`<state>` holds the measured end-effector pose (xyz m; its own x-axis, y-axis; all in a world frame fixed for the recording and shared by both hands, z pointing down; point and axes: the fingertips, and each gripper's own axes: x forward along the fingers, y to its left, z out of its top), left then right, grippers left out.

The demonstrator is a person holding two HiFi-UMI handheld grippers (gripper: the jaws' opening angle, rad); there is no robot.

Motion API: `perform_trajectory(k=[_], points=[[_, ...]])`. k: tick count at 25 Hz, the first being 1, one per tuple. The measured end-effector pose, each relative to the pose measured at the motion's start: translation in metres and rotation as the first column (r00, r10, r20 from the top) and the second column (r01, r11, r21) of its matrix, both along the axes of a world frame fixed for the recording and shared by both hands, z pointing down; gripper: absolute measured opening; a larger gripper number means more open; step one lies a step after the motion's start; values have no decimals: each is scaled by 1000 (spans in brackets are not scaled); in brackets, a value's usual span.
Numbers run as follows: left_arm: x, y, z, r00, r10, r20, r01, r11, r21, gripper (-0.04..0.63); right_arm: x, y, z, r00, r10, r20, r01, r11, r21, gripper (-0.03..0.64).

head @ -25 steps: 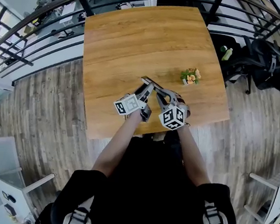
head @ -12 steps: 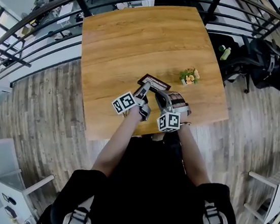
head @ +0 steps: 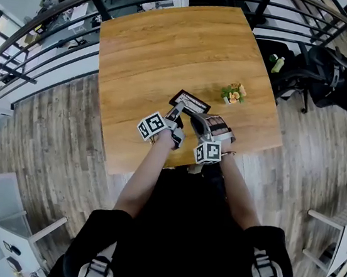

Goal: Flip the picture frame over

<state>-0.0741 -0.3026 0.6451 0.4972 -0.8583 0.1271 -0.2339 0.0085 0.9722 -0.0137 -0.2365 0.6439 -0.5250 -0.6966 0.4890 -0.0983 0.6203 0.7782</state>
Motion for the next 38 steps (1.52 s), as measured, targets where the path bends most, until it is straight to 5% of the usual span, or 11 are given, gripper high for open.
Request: perform_trajectory(k=[10, 19, 26, 33, 38], points=[[3, 1, -5, 1000, -7, -17, 7, 1000, 22, 91, -1, 15, 14, 999, -43, 12, 44, 990, -136, 155], [-14, 3, -12, 998, -6, 60, 2, 998, 63, 91, -8, 24, 0, 976, 19, 218, 63, 930, -363, 219], [-22, 5, -21, 992, 14, 125, -27, 994, 103, 91, 9, -8, -28, 828, 302, 472, 17, 829, -559, 221], [-18, 13, -43, 982, 87, 165, -116, 977, 179, 91, 35, -34, -17, 660, 523, 540, 25, 702, -711, 222], [-9, 20, -59, 971, 176, 162, -211, 949, 234, 91, 44, -38, -1, 605, 603, 520, 58, 618, -784, 225]])
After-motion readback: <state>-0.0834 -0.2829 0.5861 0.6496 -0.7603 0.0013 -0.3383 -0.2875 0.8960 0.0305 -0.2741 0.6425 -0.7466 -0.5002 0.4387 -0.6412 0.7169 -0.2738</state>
